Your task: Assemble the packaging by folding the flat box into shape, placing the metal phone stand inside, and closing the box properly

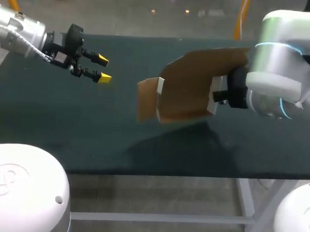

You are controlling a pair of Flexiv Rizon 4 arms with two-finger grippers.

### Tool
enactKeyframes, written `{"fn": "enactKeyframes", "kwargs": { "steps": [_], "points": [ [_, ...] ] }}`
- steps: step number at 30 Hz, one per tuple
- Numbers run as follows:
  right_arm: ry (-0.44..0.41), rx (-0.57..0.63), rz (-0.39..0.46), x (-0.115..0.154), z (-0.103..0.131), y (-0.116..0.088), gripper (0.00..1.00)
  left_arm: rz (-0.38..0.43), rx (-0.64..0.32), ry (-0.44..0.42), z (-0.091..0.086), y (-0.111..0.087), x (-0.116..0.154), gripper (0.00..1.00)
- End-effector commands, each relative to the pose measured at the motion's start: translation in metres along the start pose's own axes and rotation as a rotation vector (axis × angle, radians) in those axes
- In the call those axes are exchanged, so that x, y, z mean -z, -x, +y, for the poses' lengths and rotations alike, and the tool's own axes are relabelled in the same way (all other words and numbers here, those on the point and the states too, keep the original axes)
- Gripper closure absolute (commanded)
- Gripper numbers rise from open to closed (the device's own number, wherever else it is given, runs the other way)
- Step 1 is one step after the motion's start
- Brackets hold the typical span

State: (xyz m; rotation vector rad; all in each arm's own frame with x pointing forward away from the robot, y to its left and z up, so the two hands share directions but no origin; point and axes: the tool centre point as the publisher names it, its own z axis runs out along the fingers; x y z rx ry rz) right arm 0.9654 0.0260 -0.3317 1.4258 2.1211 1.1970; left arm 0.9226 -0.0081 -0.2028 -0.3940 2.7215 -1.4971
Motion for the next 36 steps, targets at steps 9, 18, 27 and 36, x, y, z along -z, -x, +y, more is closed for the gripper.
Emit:
{"fn": "enactKeyframes", "kwargs": {
  "steps": [9,18,27,36],
  "points": [
    [0.028,-0.002,0.868,0.000,0.008,0.003,1.00,-0.020,0.003,-0.001,0.000,-0.005,0.008,0.00],
    [-0.177,-0.004,0.888,0.001,0.020,-0.007,1.00,-0.019,0.013,0.018,0.003,-0.006,0.014,0.00],
    [-0.336,-0.010,0.851,0.003,0.021,-0.014,1.00,-0.010,0.016,0.038,0.007,-0.005,0.016,0.00],
    [-0.532,-0.011,0.508,0.004,0.003,-0.022,1.00,0.015,0.014,0.089,0.010,-0.003,0.017,0.00]
  ]
}}
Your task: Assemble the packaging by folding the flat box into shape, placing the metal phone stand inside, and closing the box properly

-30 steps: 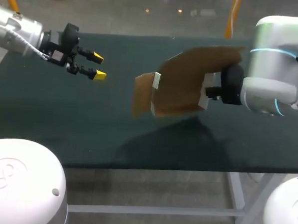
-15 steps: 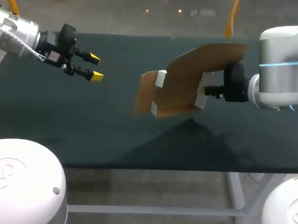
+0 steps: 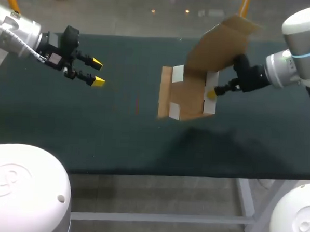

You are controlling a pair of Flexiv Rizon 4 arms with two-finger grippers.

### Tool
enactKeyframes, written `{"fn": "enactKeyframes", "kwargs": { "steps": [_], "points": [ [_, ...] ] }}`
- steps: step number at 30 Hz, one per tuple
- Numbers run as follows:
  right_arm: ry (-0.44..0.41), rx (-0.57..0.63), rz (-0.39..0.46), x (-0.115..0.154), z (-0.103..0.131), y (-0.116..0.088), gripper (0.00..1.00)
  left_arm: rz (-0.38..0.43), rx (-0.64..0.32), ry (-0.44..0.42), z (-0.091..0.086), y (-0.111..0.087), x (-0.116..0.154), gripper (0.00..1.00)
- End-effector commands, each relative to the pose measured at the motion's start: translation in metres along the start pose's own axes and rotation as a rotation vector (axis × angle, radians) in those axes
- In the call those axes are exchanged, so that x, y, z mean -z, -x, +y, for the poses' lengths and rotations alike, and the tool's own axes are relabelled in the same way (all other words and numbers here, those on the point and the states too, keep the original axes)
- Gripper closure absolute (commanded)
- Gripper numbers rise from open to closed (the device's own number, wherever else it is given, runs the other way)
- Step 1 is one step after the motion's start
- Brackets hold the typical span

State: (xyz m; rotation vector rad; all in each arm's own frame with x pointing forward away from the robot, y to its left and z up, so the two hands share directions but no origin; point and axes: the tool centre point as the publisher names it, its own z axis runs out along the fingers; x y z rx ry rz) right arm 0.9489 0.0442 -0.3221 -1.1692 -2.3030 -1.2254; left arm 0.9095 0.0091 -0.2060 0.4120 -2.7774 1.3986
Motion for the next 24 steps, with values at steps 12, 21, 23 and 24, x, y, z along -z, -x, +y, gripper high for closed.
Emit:
{"fn": "enactKeyframes", "kwargs": {
  "steps": [12,21,23,24],
  "points": [
    [-0.252,-0.120,-0.214,-0.008,-0.001,-0.008,1.00,0.034,-0.019,0.010,-0.002,0.014,-0.003,0.00],
    [-0.337,-0.322,-0.353,-0.012,-0.012,-0.003,1.00,0.031,-0.085,0.060,0.004,0.019,-0.004,0.00],
    [-0.359,-0.367,-0.398,-0.012,-0.015,0.000,1.00,0.035,-0.094,0.069,0.005,0.019,-0.004,0.00],
    [-0.381,-0.402,-0.398,-0.011,-0.018,0.002,1.00,0.034,-0.097,0.072,0.007,0.019,-0.003,0.00]
  ]
}}
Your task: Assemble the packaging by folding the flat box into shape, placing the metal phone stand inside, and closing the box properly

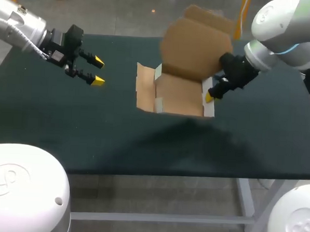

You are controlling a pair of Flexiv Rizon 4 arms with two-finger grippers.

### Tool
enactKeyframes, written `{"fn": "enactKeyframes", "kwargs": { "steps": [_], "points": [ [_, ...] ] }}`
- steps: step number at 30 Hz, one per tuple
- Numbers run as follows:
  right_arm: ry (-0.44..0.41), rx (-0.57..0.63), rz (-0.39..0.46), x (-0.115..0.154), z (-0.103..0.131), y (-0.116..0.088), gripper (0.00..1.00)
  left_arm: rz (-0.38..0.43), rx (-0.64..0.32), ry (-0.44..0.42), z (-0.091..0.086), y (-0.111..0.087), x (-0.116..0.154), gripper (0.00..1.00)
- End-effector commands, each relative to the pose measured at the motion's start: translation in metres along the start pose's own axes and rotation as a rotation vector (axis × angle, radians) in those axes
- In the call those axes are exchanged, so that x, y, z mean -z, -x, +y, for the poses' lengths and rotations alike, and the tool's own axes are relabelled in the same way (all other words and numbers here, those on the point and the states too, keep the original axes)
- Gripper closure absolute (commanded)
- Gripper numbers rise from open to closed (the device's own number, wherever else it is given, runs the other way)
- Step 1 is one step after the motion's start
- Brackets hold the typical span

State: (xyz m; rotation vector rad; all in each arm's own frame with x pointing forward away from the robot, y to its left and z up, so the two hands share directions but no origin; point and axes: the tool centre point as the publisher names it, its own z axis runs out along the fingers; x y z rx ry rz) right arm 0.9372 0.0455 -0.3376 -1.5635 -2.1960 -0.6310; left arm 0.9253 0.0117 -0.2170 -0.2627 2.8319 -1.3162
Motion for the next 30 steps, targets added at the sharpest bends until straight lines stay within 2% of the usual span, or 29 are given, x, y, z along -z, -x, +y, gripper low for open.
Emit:
{"fn": "enactKeyframes", "kwargs": {
  "steps": [1,3,21,26,30],
  "points": [
    [-0.066,-0.099,-0.205,-0.003,-0.002,0.003,1.00,0.007,-0.003,0.014,0.002,0.001,0.004,0.00],
    [-0.084,-0.140,-0.223,-0.004,-0.009,0.010,1.00,-0.005,-0.004,0.010,0.004,0.000,0.006,0.00],
    [-0.084,-0.140,-0.223,-0.004,-0.009,0.010,1.00,-0.005,-0.004,0.010,0.004,0.000,0.006,0.00],
    [-0.117,-0.194,-0.256,-0.007,-0.009,0.018,1.00,-0.064,-0.040,0.085,0.005,0.007,-0.005,0.00],
    [-0.150,-0.279,-0.337,-0.008,-0.010,0.021,1.00,-0.103,-0.071,0.130,0.012,0.009,-0.010,0.00]
  ]
}}
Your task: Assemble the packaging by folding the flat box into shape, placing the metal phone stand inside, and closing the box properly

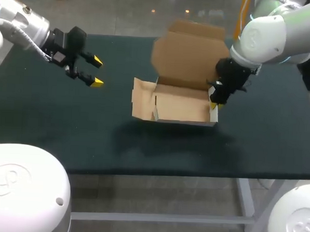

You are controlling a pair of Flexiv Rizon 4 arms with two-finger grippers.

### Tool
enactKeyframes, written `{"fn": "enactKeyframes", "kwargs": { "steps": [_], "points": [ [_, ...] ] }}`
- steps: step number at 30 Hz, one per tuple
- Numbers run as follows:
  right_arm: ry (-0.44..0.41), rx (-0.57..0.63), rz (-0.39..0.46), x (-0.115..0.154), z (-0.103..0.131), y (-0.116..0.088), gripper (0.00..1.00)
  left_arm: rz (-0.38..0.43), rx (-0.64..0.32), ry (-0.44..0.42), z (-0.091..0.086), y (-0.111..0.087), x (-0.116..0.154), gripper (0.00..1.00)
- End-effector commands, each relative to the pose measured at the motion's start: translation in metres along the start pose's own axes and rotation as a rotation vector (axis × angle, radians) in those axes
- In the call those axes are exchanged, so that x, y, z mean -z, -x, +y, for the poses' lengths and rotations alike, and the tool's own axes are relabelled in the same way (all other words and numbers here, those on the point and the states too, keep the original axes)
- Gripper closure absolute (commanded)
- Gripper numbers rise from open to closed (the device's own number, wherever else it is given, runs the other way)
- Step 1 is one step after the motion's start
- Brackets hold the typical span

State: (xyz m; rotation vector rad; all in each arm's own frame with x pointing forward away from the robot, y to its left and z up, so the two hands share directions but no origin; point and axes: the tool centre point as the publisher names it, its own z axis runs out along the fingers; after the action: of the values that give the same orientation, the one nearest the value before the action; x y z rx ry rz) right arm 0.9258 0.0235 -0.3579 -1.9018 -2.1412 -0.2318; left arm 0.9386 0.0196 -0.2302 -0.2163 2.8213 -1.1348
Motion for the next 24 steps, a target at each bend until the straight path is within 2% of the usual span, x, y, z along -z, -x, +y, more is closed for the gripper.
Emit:
{"fn": "enactKeyframes", "kwargs": {
  "steps": [1,7,11,19,24],
  "points": [
    [-0.034,-0.061,-0.089,-0.001,0.009,-0.006,1.00,-0.034,-0.007,0.038,-0.002,-0.007,-0.007,0.00],
    [-0.095,-0.084,-0.147,-0.022,-0.001,-0.014,1.00,-0.062,-0.031,0.077,0.007,-0.008,-0.015,0.00],
    [-0.128,-0.076,-0.149,-0.033,-0.004,-0.017,1.00,-0.070,-0.031,0.099,0.015,-0.009,-0.018,0.00],
    [-0.176,-0.112,-0.189,-0.041,-0.003,-0.017,1.00,-0.023,-0.024,0.129,0.025,-0.008,-0.020,0.00],
    [-0.217,-0.101,-0.181,-0.044,-0.004,-0.019,1.00,0.003,-0.022,0.136,0.030,-0.007,-0.025,0.00]
  ]
}}
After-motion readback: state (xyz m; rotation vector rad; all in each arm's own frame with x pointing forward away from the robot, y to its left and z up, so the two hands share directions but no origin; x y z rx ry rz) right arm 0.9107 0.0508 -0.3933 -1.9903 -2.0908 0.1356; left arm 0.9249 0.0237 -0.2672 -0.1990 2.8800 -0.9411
